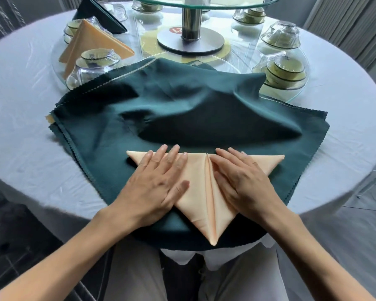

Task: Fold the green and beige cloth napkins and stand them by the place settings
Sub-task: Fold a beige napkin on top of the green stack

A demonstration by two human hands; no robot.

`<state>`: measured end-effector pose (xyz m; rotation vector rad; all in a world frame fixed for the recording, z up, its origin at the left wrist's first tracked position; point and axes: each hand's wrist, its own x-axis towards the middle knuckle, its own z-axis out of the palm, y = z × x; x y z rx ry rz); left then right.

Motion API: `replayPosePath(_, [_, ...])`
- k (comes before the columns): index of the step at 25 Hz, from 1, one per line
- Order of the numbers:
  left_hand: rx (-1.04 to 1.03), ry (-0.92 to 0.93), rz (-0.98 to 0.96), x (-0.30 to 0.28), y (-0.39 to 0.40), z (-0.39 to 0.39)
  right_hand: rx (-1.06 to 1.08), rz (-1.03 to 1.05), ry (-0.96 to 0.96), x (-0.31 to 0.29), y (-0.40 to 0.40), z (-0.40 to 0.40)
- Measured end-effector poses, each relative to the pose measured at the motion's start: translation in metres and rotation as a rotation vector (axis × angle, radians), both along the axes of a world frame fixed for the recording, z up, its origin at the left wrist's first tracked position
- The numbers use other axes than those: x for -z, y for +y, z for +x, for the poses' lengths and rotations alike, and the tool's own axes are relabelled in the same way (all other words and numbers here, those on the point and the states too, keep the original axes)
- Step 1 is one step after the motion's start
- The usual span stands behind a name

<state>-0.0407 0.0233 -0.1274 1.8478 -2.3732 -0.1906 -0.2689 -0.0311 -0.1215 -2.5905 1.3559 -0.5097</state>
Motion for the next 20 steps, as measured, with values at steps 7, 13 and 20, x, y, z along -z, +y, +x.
replayPosePath(7, [-0.07, -0.071, -0.028, -0.009, -0.014, -0.012, 0.088, 0.079, 0.147, 0.002, -0.01, 0.007])
replayPosePath(13, [0.03, 0.029, -0.158, -0.013, -0.015, -0.04, 0.092, -0.057, 0.013, 0.003, -0.028, 0.01])
replayPosePath(20, [0.009, -0.041, -0.222, -0.014, -0.062, -0.045, 0.044, -0.217, 0.085, -0.004, -0.048, 0.02])
